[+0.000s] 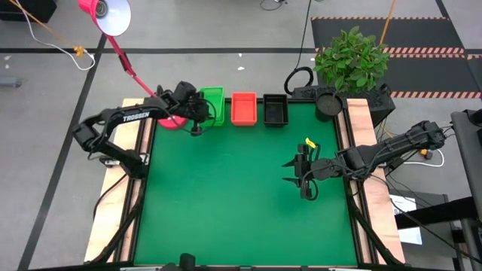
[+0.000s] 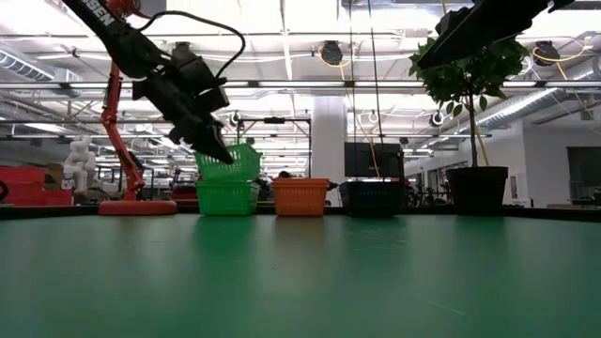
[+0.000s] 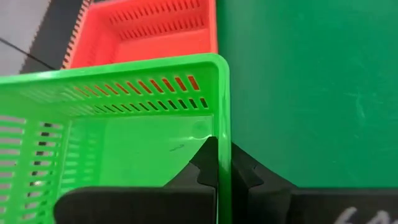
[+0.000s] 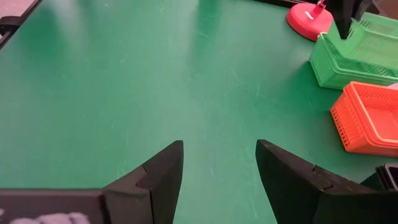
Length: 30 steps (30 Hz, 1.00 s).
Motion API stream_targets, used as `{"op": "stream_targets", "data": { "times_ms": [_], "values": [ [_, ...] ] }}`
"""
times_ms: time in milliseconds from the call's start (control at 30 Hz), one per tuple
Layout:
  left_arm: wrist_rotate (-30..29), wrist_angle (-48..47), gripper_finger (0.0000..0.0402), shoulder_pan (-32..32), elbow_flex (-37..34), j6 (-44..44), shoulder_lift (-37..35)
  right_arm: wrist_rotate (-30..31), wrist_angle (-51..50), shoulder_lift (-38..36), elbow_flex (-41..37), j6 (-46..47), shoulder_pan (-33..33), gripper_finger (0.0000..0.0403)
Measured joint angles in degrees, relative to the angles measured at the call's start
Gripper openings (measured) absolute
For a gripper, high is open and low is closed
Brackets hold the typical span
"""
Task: Stack baskets by color
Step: Stack the bottom green basket on top of the green stacked baskets
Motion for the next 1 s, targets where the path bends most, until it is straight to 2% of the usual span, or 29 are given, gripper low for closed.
{"op": "stream_targets", "data": {
  "times_ms": [467,633,833,1000],
  "values": [
    [-1.10,1.62,0.0011,-0.44,-0.09,-1.23,5.02,0.00,-0.02,0.00,0.00,-0.02,0.00,0.0196],
    [-5.30,2.01,0.0058,-0.44,-0.09,-3.63,5.12,0.00,-0.03,0.00,0.00,-0.06,0.00,0.0196],
    [-5.68,3.63,0.0116,-0.80,-0.09,-8.83,5.12,0.00,-0.03,0.00,0.00,-0.06,0.00,0.0196],
    [-5.77,5.21,0.0146,-1.97,-0.02,-12.42,3.93,0.00,-0.02,0.00,0.00,-0.06,0.00,0.0196]
  ]
}}
